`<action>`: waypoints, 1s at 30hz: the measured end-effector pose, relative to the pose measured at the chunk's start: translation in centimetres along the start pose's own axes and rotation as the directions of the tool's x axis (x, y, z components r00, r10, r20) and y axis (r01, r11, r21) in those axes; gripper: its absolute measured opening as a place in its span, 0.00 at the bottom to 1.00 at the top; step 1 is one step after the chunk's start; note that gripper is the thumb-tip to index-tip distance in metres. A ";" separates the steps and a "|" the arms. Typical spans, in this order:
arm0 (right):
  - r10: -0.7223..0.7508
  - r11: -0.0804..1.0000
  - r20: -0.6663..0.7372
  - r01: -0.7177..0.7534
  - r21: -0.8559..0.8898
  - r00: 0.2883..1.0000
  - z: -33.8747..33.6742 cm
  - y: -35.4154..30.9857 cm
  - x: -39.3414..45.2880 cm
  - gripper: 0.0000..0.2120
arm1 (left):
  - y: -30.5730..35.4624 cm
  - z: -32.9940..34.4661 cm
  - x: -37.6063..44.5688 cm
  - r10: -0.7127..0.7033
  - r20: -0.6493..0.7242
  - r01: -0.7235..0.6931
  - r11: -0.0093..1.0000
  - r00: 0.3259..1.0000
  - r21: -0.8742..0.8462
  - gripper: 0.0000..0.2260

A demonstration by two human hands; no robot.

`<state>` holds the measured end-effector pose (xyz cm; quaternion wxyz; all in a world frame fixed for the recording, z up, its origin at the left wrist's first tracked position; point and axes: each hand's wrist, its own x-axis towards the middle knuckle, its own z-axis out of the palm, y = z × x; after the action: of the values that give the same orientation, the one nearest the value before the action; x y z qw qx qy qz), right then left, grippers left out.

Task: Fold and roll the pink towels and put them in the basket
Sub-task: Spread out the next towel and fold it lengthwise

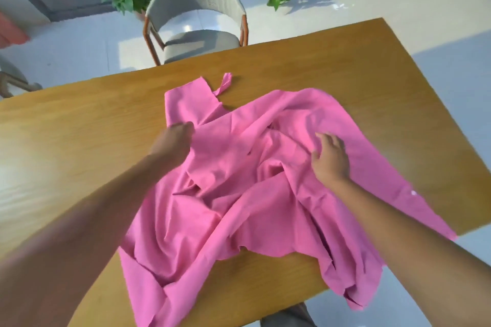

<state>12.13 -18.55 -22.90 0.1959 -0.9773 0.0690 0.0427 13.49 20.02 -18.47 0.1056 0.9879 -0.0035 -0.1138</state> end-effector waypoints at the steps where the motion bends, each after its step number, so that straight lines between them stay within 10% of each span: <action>1: 0.065 0.997 -0.017 -0.065 -0.029 0.998 -0.6 1.5 -0.9 0.23 | 0.4 -0.1 2.0 0.038 -0.019 -0.039 0.998 0.999 -0.042 0.17; 15: 0.344 0.939 0.007 -0.344 -0.011 0.939 -0.6 6.4 5.2 0.33 | 1.7 4.2 13.5 0.431 0.133 -0.438 0.898 0.893 0.035 0.20; 22: 0.435 0.892 -0.065 -0.439 -0.107 0.898 -1.4 2.8 5.2 0.14 | 0.6 0.7 12.0 0.011 -0.028 -0.007 0.990 1.000 0.139 0.17; 30: 0.219 0.974 -0.319 -0.223 0.025 0.922 -13.0 -1.9 10.9 0.15 | -5.1 -13.1 13.1 -0.215 -0.376 0.241 0.970 0.902 0.023 0.22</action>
<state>23.88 -23.12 -11.47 0.1704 -0.9583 0.2094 -0.0939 29.14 27.29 -9.98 0.0563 0.9882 0.1279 0.0631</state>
